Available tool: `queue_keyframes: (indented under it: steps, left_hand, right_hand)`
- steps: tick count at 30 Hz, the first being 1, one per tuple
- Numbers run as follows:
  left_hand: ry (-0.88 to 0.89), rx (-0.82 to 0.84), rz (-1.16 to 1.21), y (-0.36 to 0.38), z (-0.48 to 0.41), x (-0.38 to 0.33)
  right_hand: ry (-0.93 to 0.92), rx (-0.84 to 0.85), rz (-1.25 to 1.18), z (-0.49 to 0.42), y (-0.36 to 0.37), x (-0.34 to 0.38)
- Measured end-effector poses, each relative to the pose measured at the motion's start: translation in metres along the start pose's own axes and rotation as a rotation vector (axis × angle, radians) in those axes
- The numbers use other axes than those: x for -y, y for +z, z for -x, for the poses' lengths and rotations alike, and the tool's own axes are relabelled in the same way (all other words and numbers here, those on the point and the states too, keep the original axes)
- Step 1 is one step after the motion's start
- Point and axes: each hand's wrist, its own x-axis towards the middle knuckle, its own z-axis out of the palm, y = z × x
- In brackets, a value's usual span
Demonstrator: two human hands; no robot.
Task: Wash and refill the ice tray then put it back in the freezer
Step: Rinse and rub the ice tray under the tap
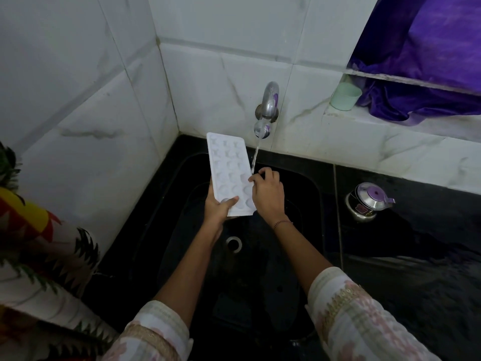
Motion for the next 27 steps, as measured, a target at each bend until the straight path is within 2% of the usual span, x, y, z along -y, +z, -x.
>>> queue_keyframes:
  steps: [6, 15, 19, 23, 27]
  left_hand:
    - [-0.015, 0.038, 0.047, 0.007, 0.004, -0.004]
    - [-0.052, 0.076, 0.123, 0.018, 0.008, -0.01]
    - [-0.059, 0.076, 0.1, 0.015, 0.007, -0.01]
    - [-0.079, 0.107, 0.11, 0.017, 0.01, -0.009]
    - [-0.096, 0.133, 0.127, 0.019, 0.007, -0.011]
  right_hand:
    - [-0.075, 0.066, 0.043, -0.001, -0.014, 0.002]
    - [-0.014, -0.003, 0.01, -0.004, -0.013, -0.003]
    - [-0.074, 0.067, 0.068, -0.001, -0.015, -0.006]
    - [0.011, -0.012, 0.012, 0.002, -0.014, -0.002]
    - [-0.072, -0.022, -0.06, 0.002, -0.018, 0.002]
